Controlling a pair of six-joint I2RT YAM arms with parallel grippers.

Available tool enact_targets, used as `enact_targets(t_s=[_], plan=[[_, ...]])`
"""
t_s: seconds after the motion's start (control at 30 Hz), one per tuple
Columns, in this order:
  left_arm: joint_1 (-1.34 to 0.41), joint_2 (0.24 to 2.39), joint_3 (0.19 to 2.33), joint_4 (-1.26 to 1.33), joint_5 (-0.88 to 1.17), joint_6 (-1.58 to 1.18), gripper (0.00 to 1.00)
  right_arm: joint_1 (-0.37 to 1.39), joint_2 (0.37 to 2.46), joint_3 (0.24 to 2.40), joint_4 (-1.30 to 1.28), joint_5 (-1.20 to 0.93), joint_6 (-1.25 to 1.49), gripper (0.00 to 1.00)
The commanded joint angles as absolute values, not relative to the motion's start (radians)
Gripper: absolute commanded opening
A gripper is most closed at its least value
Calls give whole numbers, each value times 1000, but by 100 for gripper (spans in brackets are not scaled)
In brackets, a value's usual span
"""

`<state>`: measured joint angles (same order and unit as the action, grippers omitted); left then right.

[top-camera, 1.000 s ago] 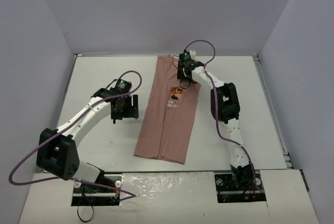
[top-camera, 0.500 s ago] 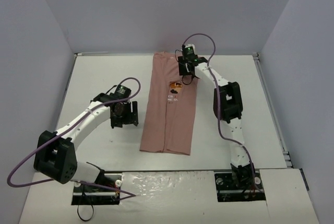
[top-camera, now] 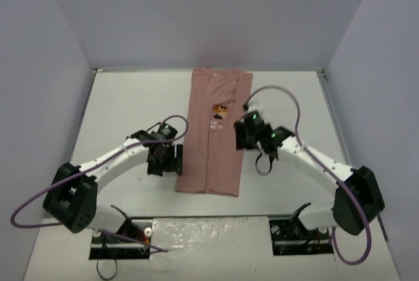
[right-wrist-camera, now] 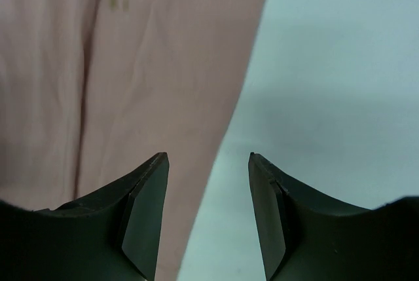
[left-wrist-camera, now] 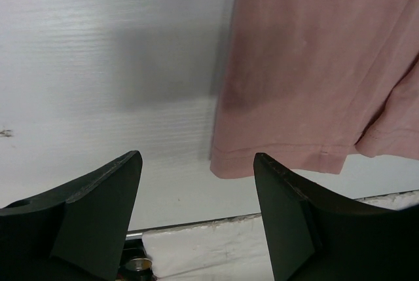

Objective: Fold and stack the t-shirts

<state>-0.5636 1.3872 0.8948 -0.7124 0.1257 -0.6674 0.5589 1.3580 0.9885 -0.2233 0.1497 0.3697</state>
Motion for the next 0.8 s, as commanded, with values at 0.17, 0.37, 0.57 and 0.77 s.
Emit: enact_targets(t_s=[0.17,0.37,0.57,0.77], plan=[[-611,1449,885,-599,121,-733,66,812,1316,701,-191,166,710,49],[-624,1510,842,-538,119,-760,66,834,1350,602,-152,186,736,49],[-636,1541,817,-514,103,-776,66,836,1316,511,-152,189,751,49],[-638,1527,802,-533,107,-779,65,836,1231,511,-247,217,787,49]])
